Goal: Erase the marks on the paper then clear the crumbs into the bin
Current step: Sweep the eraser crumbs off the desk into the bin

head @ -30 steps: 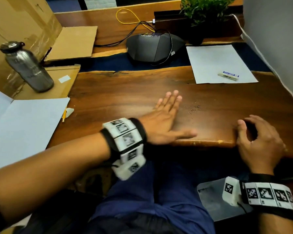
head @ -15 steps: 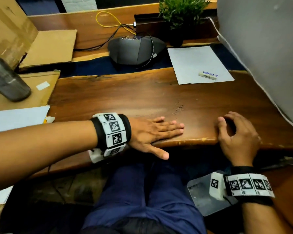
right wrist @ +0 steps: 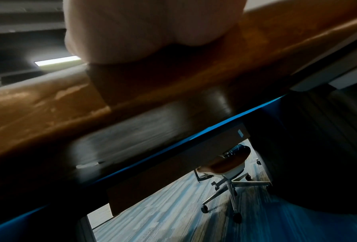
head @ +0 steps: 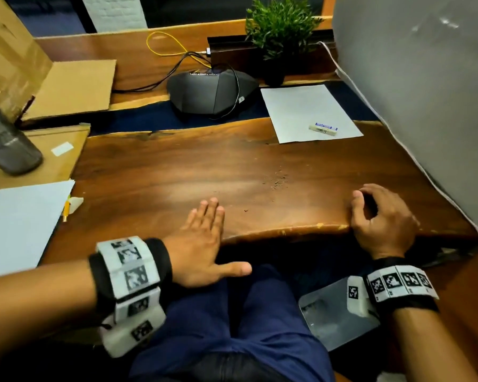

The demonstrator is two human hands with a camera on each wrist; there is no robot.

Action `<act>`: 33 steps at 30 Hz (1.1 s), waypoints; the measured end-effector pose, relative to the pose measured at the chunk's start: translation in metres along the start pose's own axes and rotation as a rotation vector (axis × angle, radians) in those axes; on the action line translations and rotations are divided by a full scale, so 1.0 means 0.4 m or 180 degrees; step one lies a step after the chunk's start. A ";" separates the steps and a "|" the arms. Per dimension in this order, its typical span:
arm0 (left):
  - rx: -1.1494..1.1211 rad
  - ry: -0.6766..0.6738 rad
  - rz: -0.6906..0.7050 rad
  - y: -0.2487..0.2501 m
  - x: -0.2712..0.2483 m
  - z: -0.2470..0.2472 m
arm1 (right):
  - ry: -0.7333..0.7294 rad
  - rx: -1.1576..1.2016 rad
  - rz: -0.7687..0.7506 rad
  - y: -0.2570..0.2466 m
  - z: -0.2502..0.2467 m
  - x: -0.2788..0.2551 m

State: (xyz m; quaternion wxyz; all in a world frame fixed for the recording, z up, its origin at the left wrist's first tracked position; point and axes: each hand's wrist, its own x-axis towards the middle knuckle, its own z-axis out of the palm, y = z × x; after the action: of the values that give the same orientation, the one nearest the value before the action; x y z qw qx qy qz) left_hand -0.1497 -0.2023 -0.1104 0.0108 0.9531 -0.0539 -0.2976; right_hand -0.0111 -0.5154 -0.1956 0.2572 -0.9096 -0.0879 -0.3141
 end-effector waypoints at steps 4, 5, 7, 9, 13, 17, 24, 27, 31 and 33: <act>-0.0177 0.0306 0.0196 0.079 0.095 -0.005 | 0.0090 -0.0015 0.0016 0.003 0.000 -0.001; -0.0208 0.0345 0.0247 0.102 0.126 -0.021 | 0.0109 -0.0029 0.0019 0.003 0.000 -0.003; -0.0221 0.0358 0.0342 0.147 0.180 -0.057 | 0.0106 -0.0050 0.0007 -0.001 0.001 -0.002; -0.0370 0.0348 0.0409 0.184 0.216 -0.084 | 0.0091 -0.0054 0.0008 0.001 0.001 -0.002; -0.0438 0.0666 0.0542 0.170 0.222 -0.127 | 0.0119 -0.0063 -0.0004 0.002 0.001 0.001; -0.0614 0.0579 0.0023 0.043 0.221 -0.212 | 0.0059 -0.0094 0.0048 0.005 0.003 -0.001; -0.0221 0.0263 -0.0060 -0.011 0.319 -0.248 | -0.0020 -0.0106 0.0072 -0.001 0.000 -0.003; -0.0146 0.0315 0.0392 0.084 0.345 -0.226 | -0.0053 -0.0104 0.0090 -0.003 -0.006 -0.003; -0.0027 0.0179 0.0874 0.166 0.352 -0.202 | -0.0291 -0.0079 0.0168 -0.009 -0.015 -0.002; -0.0192 0.0214 0.0896 0.159 0.340 -0.216 | -0.0463 0.0156 0.0273 -0.007 -0.029 0.005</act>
State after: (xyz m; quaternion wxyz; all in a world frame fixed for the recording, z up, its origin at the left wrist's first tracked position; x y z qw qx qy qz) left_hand 0.0044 -0.2812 -0.1128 0.0828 0.9448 -0.1776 -0.2626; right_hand -0.0167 -0.5192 -0.1854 0.2855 -0.9264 -0.0750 -0.2336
